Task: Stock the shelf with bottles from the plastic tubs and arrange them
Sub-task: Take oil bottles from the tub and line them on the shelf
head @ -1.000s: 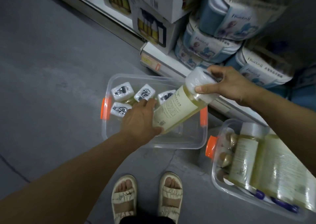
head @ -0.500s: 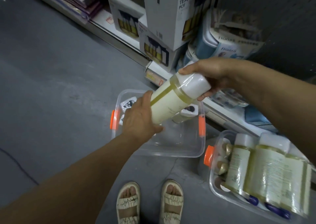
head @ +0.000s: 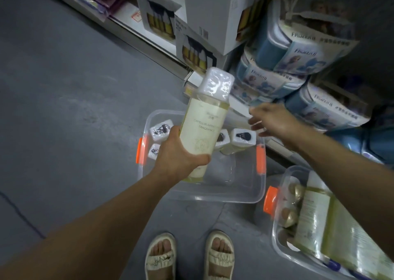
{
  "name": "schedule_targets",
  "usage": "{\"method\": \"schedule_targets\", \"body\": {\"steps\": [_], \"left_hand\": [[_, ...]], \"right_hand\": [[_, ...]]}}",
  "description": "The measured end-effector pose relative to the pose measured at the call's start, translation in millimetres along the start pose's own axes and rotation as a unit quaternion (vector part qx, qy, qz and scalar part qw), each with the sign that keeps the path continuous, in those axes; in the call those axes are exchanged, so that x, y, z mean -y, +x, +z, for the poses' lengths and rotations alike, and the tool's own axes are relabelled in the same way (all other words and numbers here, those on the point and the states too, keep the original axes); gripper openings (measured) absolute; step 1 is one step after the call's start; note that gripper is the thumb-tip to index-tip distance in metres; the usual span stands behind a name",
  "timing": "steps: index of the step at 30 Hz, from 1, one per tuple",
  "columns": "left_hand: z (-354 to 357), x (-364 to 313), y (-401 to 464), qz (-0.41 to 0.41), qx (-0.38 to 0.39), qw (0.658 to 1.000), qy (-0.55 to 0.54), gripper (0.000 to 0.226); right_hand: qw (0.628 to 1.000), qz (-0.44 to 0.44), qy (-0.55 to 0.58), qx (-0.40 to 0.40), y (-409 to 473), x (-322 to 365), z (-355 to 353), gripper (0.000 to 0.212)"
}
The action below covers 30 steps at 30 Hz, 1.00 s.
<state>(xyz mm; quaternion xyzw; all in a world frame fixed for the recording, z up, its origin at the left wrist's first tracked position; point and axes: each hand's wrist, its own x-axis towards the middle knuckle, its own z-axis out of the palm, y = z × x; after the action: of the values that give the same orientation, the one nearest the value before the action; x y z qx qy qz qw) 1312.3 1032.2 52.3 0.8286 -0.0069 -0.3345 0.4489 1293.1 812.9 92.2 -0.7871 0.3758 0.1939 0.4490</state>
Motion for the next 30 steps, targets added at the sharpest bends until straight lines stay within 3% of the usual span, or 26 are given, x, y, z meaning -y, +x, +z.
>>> {"method": "schedule_targets", "body": {"steps": [1,5,7,12,17,23,27,30], "left_hand": [[4,5,5,-0.006,-0.001,1.0,-0.016,0.078],[21,22,26,-0.025,-0.011,0.998,-0.062,0.076],[29,32,37,-0.032,-0.017,0.996,-0.078,0.076],[48,56,58,-0.032,-0.037,0.995,-0.086,0.079],[61,66,66,-0.031,-0.072,0.993,-0.088,0.073],[60,64,67,-0.009,-0.076,0.994,-0.075,0.076],[52,62,63,-0.006,-0.076,0.995,-0.066,0.083],[47,54,52,-0.01,-0.08,0.994,-0.068,0.083]], "right_hand": [[0.999,-0.007,-0.039,-0.01,9,-19,7,0.03],[0.982,-0.032,-0.185,-0.034,49,-83,33,0.074],[0.969,-0.059,-0.233,-0.051,68,-104,45,0.081],[0.94,-0.086,-0.327,-0.052,107,-135,64,0.082],[0.875,-0.136,-0.452,-0.109,124,-145,72,0.056],[0.907,-0.177,-0.367,-0.107,129,-145,70,0.049],[0.96,-0.159,-0.191,-0.126,108,-137,54,0.046],[0.973,-0.137,-0.088,-0.164,91,-124,31,0.04]]}}
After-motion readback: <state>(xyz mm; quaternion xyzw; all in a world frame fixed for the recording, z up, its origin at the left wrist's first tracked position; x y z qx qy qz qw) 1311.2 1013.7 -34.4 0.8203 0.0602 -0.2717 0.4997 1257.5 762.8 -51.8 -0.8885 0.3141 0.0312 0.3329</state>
